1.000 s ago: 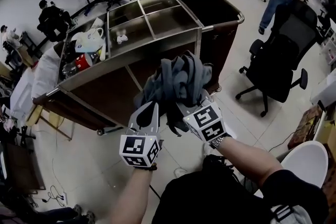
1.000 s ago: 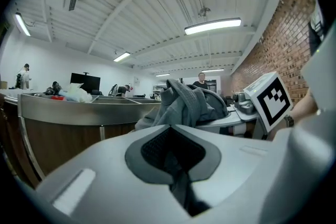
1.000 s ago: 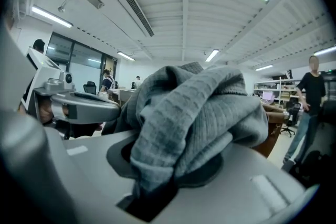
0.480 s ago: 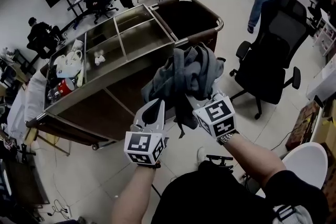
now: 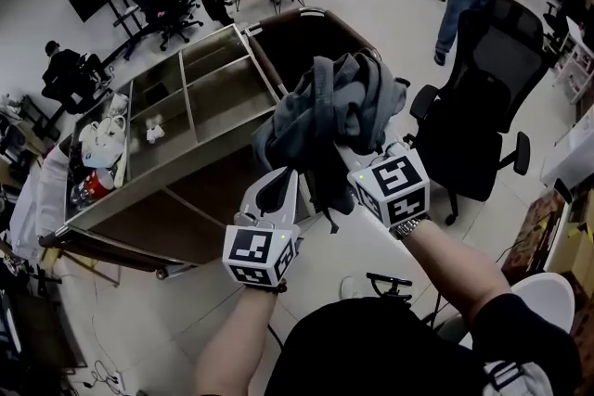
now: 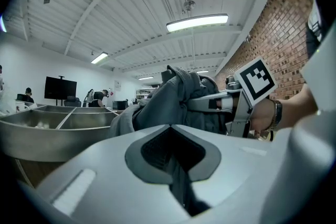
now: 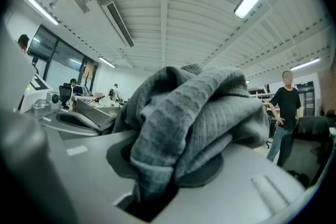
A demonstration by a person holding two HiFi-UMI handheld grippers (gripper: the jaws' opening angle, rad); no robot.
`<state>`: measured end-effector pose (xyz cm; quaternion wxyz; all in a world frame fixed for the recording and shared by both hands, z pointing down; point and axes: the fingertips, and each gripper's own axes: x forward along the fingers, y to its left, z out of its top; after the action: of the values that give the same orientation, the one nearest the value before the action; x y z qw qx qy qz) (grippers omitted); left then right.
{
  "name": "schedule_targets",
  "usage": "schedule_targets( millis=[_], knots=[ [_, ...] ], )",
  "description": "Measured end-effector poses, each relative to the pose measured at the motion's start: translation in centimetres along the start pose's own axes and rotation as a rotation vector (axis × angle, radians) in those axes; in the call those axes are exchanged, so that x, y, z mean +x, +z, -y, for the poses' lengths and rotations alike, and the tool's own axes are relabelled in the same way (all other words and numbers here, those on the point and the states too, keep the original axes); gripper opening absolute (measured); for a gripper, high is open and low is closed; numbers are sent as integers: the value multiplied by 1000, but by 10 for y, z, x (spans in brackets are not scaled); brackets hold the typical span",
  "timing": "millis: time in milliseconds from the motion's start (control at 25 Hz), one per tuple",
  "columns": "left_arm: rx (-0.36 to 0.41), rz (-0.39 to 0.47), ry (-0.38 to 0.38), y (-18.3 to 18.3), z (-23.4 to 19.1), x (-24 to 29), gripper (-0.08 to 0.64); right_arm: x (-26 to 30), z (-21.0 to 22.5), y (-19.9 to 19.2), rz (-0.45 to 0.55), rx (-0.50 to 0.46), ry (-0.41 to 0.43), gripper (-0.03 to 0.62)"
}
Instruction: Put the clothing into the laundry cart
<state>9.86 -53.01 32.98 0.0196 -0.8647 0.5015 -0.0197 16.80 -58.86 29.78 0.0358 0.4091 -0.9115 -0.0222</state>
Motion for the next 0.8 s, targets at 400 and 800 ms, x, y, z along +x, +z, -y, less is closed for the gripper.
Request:
schedule_targets(
  millis=[400, 800],
  knots=[
    [14, -5, 3, 0, -3, 55, 2, 40, 67, 32, 39, -21, -11, 135],
    [24, -17, 6, -4, -9, 91, 2, 80, 109, 42, 41, -17, -17, 135]
  ],
)
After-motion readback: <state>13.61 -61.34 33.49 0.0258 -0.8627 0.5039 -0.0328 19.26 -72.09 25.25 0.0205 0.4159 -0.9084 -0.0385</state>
